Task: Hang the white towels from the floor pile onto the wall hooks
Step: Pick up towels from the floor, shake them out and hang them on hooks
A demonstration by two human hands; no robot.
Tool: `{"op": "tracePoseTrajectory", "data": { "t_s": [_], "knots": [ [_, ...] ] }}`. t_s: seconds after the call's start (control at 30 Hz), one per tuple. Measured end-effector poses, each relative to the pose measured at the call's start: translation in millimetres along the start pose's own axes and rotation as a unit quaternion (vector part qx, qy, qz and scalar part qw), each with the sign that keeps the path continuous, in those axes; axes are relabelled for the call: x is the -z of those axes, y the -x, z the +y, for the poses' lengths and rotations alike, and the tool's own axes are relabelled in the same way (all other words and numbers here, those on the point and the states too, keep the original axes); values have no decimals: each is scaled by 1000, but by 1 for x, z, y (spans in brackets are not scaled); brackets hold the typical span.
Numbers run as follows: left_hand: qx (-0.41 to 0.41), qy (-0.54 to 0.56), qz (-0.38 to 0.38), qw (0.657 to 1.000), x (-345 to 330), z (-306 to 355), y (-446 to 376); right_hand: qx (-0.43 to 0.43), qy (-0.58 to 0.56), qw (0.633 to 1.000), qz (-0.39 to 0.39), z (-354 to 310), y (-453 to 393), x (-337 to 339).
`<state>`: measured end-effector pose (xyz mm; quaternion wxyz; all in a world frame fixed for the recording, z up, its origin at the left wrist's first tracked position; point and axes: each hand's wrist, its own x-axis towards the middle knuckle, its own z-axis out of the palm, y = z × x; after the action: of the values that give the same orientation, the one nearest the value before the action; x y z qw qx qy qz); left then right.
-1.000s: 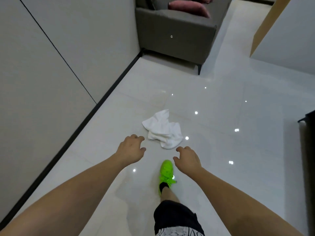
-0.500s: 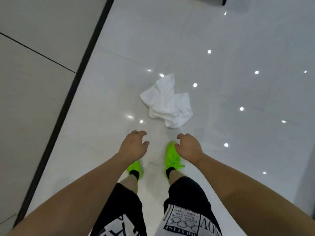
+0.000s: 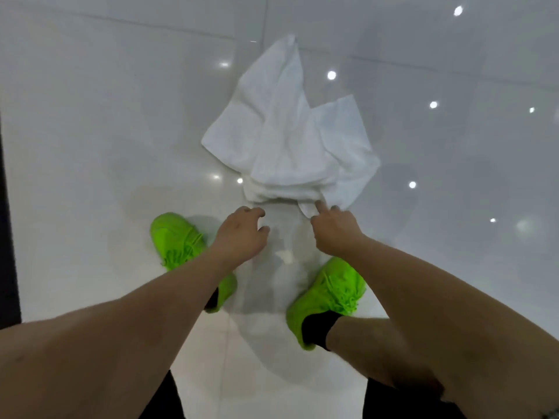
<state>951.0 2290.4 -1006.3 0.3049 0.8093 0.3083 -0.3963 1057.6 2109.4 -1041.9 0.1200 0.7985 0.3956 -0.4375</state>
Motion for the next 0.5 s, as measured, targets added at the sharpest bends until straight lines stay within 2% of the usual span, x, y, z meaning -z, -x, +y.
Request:
{"op": "tracePoseTrajectory", "data": {
  "t_s": [0.13,0.2,0.33,0.5],
  "knots": [
    [-15,-44,-9,999,5,-3,-33,-32,-10,998,-43,8,-21,-11],
    [-16,-37,-10,999,19,7,-23,-29,-46,998,-34,7,-5,1],
    [-27,-23,14,999,68,43,40,-32,-128,991,20,-4,62,63],
    [-62,-32,42,997,145,105,152,-34,-154,985,76,-14,163,175]
  ]
}}
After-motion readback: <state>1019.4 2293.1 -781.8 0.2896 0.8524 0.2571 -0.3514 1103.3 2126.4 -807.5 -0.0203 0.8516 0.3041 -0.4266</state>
